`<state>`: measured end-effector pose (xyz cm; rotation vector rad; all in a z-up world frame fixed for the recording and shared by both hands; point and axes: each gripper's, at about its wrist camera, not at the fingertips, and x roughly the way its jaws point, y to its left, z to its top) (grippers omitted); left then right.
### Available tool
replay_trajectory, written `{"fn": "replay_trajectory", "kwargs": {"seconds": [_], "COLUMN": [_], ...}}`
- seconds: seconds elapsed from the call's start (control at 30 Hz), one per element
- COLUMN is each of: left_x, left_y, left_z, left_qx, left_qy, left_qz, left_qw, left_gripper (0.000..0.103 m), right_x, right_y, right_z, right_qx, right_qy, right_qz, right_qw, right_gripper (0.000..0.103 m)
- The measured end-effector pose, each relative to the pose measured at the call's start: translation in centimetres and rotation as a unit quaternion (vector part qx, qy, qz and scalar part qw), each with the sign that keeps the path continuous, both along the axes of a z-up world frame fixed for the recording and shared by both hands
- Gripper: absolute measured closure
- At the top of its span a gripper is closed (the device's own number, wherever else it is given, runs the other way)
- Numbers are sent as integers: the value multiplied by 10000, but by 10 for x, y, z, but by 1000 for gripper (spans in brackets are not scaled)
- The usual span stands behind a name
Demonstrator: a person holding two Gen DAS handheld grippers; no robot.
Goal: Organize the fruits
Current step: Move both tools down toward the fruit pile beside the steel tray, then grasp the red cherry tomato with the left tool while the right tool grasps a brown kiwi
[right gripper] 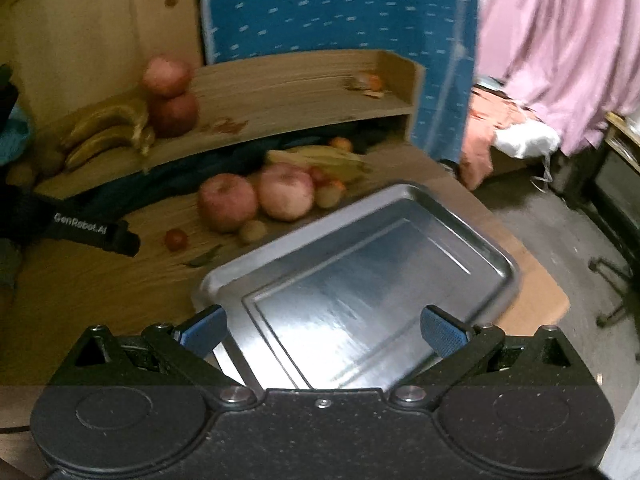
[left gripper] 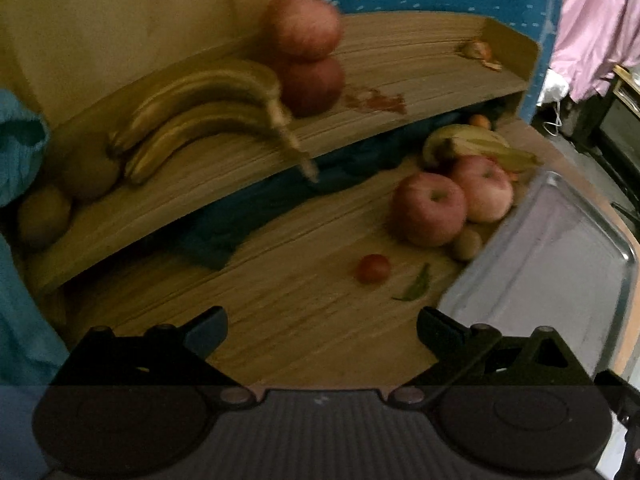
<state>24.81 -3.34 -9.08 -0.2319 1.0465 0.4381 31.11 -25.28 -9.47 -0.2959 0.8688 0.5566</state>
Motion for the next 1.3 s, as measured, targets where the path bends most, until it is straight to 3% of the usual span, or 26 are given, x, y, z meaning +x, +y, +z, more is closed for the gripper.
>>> {"fn": "replay_trajectory", "kwargs": {"seconds": [0.37,0.77,0.97,1.07,1.3], "left_x": [19,44,54,57,66], "left_y": [20,12,10,10,8], "left_z": [-27,-46,-53,-53,-58], "left_qx": [-262,-282,-260,-234,-335], "left_qy": [47,341,395,378,398], "left_qz": [174,29,-71,-135,-217], "left_qw": [9995,9990,9989,9989,9984], "left_gripper": [0,0,1,1,9], "right_x": [23,61,72,77,86], "right_y": [47,68,76,80,91], "right_z": [-24,-50,-60,-62,-70], "right_qx": [-270,-245,-285,-264,-282], "right_qy": [24,308,328,322,317], "right_qz": [1046,1425,1602,1671,1902], "right_qw": [9941,9890,9861,9851,9808], "right_gripper": [1,1,17,19,31]}}
